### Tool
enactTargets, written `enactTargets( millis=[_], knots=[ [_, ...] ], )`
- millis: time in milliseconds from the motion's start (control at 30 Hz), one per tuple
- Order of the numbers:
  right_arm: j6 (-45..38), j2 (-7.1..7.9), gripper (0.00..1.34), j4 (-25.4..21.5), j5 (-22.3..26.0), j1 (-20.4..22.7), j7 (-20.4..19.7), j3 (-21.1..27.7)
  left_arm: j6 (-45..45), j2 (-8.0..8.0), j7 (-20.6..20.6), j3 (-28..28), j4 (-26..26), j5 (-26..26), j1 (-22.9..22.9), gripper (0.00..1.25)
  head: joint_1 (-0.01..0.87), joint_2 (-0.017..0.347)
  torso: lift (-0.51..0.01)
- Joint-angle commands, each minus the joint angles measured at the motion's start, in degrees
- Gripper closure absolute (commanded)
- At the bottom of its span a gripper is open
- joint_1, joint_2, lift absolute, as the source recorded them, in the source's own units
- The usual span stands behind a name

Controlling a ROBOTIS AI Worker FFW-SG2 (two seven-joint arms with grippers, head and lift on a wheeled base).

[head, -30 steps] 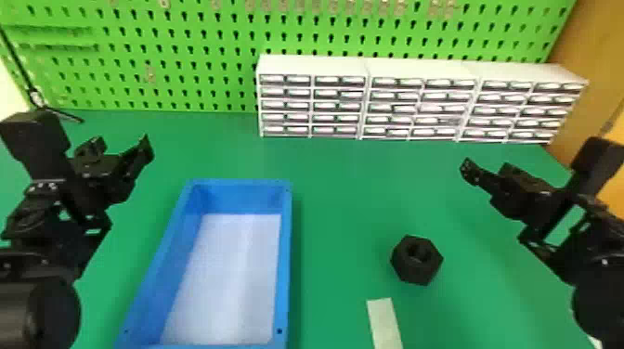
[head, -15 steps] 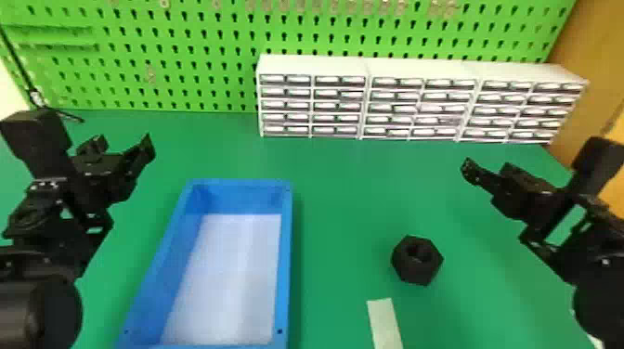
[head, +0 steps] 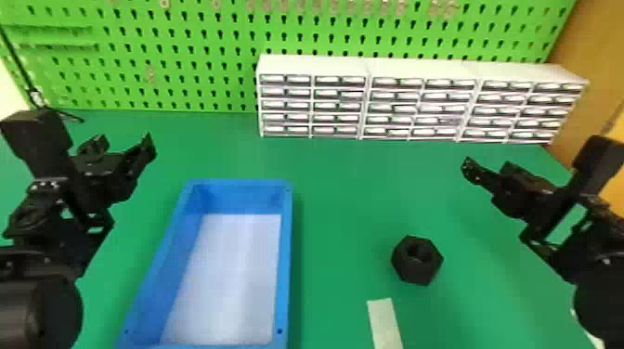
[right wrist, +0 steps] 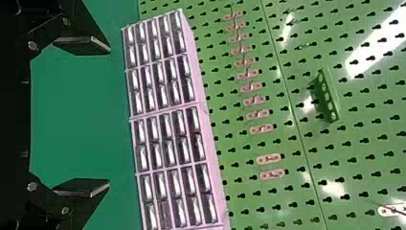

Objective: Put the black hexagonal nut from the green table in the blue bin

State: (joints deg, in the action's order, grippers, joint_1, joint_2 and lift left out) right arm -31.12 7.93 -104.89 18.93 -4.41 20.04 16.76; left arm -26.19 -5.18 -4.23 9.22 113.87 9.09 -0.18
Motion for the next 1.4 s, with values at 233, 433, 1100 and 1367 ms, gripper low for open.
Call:
enactTargets(
  millis=[233, 433, 1100, 1367],
  knots=[
    [-9.4, -0.55, 0.3, -4.9, -2.0, -0.2, -1.5, 2.7, 0.0, 0.0, -0.1, 0.2, 0.0, 0.0, 0.1, 0.5, 0.692, 0.008, -0.097],
    [-17.5, -0.9, 0.3, -8.8, -3.5, -0.3, -2.5, 4.2, 0.0, 0.0, -0.1, 0.3, -0.1, 0.1, 0.2, 0.5, 0.692, 0.008, -0.097],
    [-38.1, -2.13, 0.3, -16.4, -10.0, -0.5, -2.6, 3.8, 0.0, 0.0, -0.3, 0.7, -0.1, 0.2, 0.4, 0.5, 0.692, 0.008, -0.097],
    [-45.5, -2.13, 0.3, -18.7, -12.9, -0.7, -2.6, 1.9, 0.0, 0.0, -0.5, 0.7, -0.1, 0.2, 0.6, 0.5, 0.692, 0.008, -0.097]
  ],
)
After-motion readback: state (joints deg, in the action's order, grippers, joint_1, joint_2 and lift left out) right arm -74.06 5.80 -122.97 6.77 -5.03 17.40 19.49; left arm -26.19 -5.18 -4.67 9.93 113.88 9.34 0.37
